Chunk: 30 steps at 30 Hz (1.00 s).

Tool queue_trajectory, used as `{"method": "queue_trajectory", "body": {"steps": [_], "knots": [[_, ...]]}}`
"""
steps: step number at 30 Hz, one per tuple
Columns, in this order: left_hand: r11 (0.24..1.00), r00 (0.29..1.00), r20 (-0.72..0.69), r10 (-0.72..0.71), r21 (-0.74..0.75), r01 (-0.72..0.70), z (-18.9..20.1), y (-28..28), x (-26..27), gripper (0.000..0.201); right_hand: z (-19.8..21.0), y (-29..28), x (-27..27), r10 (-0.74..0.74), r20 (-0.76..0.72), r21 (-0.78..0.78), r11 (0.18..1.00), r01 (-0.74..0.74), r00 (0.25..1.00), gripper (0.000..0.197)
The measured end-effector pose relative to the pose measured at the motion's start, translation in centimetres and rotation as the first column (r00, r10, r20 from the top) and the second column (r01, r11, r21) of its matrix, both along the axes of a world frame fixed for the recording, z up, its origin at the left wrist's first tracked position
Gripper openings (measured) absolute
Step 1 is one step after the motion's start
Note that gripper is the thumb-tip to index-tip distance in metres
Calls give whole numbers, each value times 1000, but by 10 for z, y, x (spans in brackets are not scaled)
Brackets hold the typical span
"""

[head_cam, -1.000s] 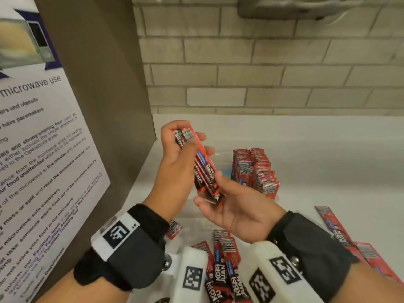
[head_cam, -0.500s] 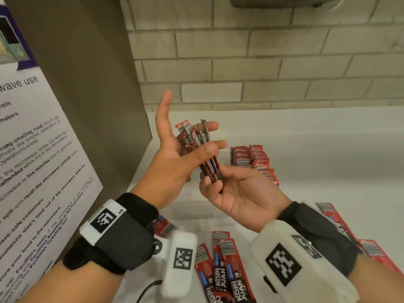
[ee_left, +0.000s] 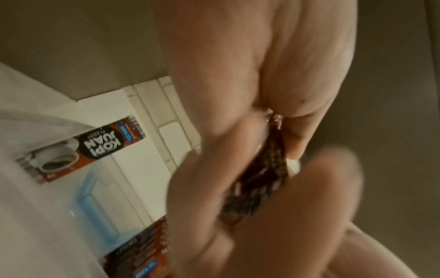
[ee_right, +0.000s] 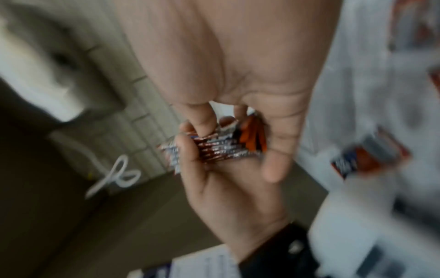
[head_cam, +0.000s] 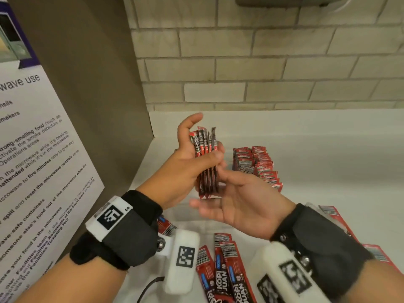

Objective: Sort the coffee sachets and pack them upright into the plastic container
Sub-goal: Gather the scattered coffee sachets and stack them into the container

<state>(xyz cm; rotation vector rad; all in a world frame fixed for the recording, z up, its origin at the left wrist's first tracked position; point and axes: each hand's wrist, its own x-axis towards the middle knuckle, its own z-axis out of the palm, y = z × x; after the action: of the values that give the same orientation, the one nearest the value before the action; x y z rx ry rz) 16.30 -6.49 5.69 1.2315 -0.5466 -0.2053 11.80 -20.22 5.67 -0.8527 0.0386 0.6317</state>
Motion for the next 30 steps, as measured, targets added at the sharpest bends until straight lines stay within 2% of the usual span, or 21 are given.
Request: {"method": "queue_trajectory", "body": {"steps": [2, 4, 5, 7, 9, 10, 12, 14, 16, 19, 21, 24, 26, 28, 30], "knots": [[993, 989, -141, -33, -113, 17, 1, -1, 0, 65, 2, -7, -1, 34, 146, -347, 938, 19, 989, 36], [991, 977, -211, -18, -130, -10, 4, 1, 1, 60, 14, -18, 1, -2, 346, -557, 804, 207, 938, 36], [993, 973, -230, -13, -116, -14, 6, 3, 2, 59, 25, -25, 3, 1, 481, -603, 726, 330, 877, 41], [996, 967, -245, -69, -67, 54, 8, 4, 2, 59, 51, -35, 5, 177, 720, -612, 618, 493, 671, 54], [981, 948, -256, -188, -9, 192, 9, 2, 0, 66, 76, -37, 6, 464, 756, -654, 577, 490, 462, 58], [964, 933, -259, -251, 18, 264, 10, 0, 0, 67, 85, -37, 8, 565, 722, -690, 551, 469, 399, 54], [921, 902, -247, -355, 74, 382, 12, -3, 1, 50, 95, -38, 15, 696, 636, -752, 462, 470, 333, 40], [883, 867, -251, -430, 81, 462, 16, -3, 4, 25, 98, -38, 21, 764, 559, -791, 374, 485, 323, 29], [862, 838, -276, -471, 58, 503, 19, -2, 8, 18, 95, -40, 25, 786, 517, -814, 328, 478, 340, 27], [837, 828, -276, -488, 122, 534, 20, -5, 12, 14, 89, -38, 27, 782, 506, -827, 320, 462, 365, 27], [830, 830, -279, -483, 155, 535, 21, -8, 12, 20, 87, -36, 28, 761, 528, -822, 347, 452, 376, 22], [877, 905, -219, -366, 245, 414, 21, -10, 14, 48, 83, -36, 31, 721, 561, -816, 399, 418, 407, 16], [904, 957, -162, -240, 323, 281, 19, -9, 17, 65, 81, -38, 35, 724, 565, -796, 353, 491, 395, 15], [871, 993, -52, -103, 478, 115, 16, -8, 18, 53, 80, -44, 41, 733, 556, -769, 274, 578, 393, 15], [778, 999, 42, -20, 628, -11, 11, -7, 16, 34, 76, -49, 47, 742, 528, -766, 206, 609, 413, 15]]}}
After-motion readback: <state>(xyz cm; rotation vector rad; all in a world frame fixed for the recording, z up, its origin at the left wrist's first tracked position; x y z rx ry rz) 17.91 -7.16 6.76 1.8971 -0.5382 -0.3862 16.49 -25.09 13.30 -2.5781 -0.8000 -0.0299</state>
